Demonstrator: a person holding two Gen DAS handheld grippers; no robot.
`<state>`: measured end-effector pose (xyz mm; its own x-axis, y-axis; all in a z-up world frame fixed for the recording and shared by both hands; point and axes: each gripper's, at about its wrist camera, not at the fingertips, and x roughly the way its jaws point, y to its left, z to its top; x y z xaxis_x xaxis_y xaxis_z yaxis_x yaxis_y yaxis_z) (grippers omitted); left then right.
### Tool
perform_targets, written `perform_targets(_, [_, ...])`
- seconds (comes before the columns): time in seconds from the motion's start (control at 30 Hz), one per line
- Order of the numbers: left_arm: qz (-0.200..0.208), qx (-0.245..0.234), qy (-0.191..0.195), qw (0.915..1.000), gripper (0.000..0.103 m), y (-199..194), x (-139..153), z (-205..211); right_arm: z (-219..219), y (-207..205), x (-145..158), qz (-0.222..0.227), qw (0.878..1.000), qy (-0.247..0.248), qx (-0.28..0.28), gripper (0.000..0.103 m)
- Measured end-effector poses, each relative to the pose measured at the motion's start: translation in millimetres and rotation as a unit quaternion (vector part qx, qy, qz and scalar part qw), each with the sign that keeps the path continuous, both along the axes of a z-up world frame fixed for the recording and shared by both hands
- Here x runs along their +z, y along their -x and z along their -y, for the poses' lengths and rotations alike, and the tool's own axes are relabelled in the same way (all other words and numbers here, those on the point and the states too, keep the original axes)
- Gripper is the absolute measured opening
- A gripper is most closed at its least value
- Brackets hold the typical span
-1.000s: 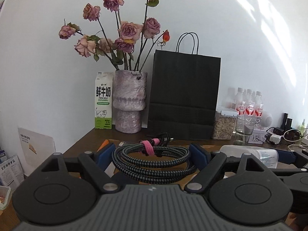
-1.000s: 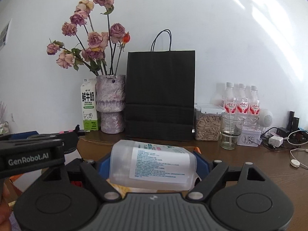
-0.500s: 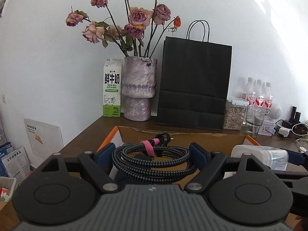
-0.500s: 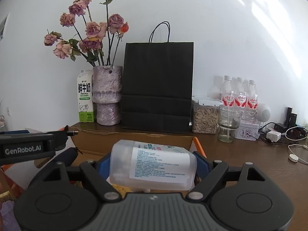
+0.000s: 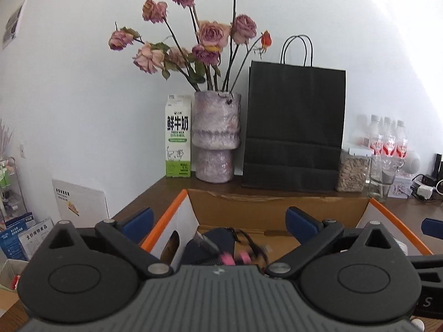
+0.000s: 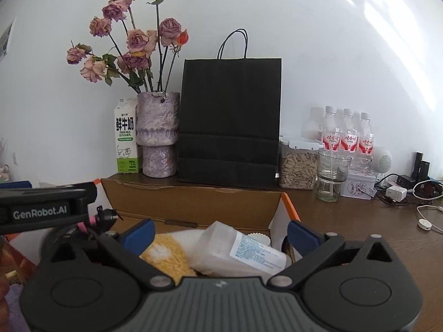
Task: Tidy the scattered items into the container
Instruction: 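Lower the jar and cable into the box and open both grippers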
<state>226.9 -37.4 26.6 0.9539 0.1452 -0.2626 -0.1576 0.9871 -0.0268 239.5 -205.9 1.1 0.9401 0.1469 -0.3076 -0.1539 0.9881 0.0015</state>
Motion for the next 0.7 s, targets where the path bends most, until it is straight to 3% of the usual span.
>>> perform_targets(0.7, [-0.007,0.007,0.008,0.9999,0.103,2.1,0.9,-2.2,-1.0,11.1,6.7,0.008,1.000,-0.001,-0.011,0.103])
